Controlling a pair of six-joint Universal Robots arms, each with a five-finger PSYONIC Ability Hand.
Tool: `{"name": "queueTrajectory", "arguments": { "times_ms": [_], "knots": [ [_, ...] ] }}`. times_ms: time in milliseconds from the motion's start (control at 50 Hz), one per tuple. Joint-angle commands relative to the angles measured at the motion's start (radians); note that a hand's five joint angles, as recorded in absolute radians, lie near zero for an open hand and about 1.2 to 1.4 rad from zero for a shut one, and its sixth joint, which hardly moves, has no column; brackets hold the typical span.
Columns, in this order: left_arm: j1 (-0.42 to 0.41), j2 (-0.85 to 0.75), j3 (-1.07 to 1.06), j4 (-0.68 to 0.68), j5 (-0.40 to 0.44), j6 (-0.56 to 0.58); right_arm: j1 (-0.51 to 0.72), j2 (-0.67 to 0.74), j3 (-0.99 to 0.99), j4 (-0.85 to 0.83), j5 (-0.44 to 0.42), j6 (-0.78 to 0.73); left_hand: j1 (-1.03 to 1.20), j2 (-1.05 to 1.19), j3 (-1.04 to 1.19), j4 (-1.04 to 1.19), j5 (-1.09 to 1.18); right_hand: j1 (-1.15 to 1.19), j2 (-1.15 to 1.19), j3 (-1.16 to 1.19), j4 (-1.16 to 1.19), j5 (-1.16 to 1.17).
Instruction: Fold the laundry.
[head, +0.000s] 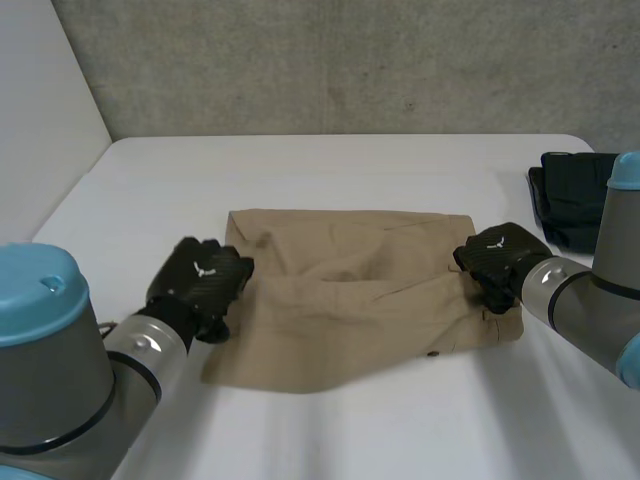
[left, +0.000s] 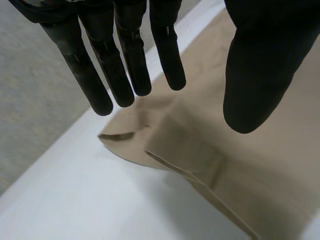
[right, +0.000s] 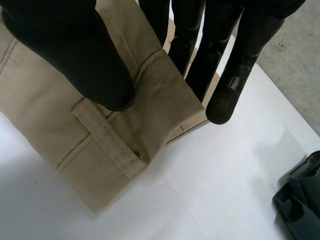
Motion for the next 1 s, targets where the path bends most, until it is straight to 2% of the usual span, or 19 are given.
{"name": "queueTrajectory", "arguments": {
  "times_ms": [20,180,400,780,840,860,880,900,1000],
  "knots": [
    [0.015,-0.133,0.022,0.003,0.066,-0.032,0.001,0.000,0.026,-0.005,-0.007,0.000,0.023,0.029,0.030,0.027,0.031,0.422,0.224,0.217,0.209,0.219],
    [0.027,-0.193,0.071,0.092,0.066,-0.066,0.004,0.000,0.051,-0.008,-0.040,0.000,-0.022,-0.015,-0.014,-0.018,-0.013,0.422,0.224,0.217,0.209,0.219],
    [0.028,-0.269,0.143,0.094,0.067,-0.063,0.004,-0.009,0.071,-0.033,-0.043,0.000,0.084,0.090,0.091,0.088,0.092,0.422,0.224,0.217,0.209,0.219],
    [0.027,-0.397,0.232,0.091,0.061,-0.051,0.005,-0.009,0.077,-0.040,-0.043,-0.002,0.081,0.088,0.088,0.085,0.089,0.422,0.224,0.217,0.209,0.219],
    [0.027,-0.401,0.240,0.091,0.060,-0.051,0.005,-0.009,0.077,-0.042,-0.043,-0.002,0.206,0.213,0.214,0.211,0.215,0.422,0.224,0.217,0.209,0.219],
    [0.028,-0.401,0.240,0.091,0.058,-0.051,0.005,-0.009,0.079,-0.044,-0.043,-0.002,0.312,0.318,0.319,0.316,0.320,0.422,0.224,0.217,0.209,0.219],
    [0.027,-0.401,0.240,0.092,0.057,-0.051,0.005,-0.009,0.079,-0.045,-0.043,-0.002,0.574,0.581,0.582,0.579,0.583,0.422,0.224,0.217,0.209,0.219],
    [0.027,-0.401,0.240,0.092,0.057,-0.051,0.005,-0.009,0.079,-0.045,-0.043,-0.002,0.702,0.708,0.709,0.706,0.710,0.422,0.224,0.217,0.209,0.219],
    [0.019,-0.392,0.234,0.092,0.040,-0.051,0.004,-0.009,0.082,-0.048,-0.043,-0.002,0.703,0.710,0.710,0.707,0.711,0.422,0.224,0.217,0.209,0.219]
  ]
}}
